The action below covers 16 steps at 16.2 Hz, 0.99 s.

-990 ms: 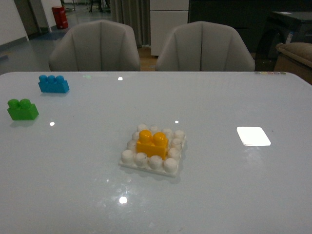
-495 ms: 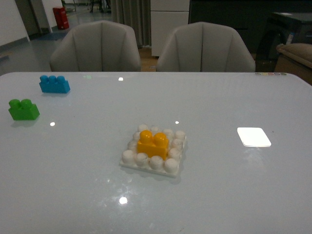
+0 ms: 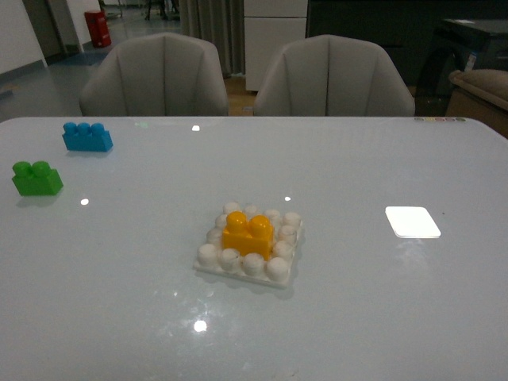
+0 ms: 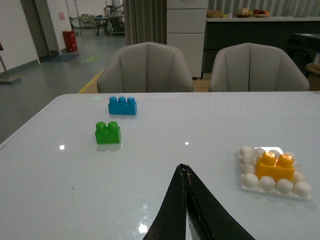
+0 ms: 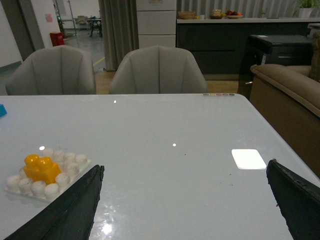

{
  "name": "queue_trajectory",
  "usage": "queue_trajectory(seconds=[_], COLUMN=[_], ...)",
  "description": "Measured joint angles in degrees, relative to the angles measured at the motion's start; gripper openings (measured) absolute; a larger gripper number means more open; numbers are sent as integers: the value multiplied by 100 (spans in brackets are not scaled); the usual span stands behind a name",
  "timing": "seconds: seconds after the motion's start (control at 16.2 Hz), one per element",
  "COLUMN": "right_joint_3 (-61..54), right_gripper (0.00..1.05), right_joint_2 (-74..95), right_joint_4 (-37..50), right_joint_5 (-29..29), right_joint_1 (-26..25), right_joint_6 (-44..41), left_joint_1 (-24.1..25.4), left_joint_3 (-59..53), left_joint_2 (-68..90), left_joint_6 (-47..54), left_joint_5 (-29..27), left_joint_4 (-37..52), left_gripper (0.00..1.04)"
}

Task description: Insert yellow block into base center

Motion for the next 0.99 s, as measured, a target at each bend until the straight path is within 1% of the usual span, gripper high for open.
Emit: queue_trajectory(seconds=[0.06,0.19,0.25,0.56,0.62,0.74,0.99], right_joint_3=[0,0,0,0,0,0,0], right_gripper=[98,98,98,98,98,98,98], right_joint_2=[0,0,0,0,0,0,0], right_joint_4=[2,0,2,0,0,0,2], right_joint_5=[0,0,0,0,0,0,0], right_joint_1=[0,0,0,0,0,0,0], right_joint_6=[0,0,0,0,0,0,0], left_joint_1=[0,0,0,0,0,0,0], left_joint_3=[0,0,0,0,0,0,0], left_joint_2=[0,0,0,0,0,0,0], left_joint_6=[2,2,2,2,7,9,9], left_joint_5=[0,0,0,0,0,0,0], left_joint_4=[0,0,0,0,0,0,0], left_gripper=[11,33,46,93,100,98,98])
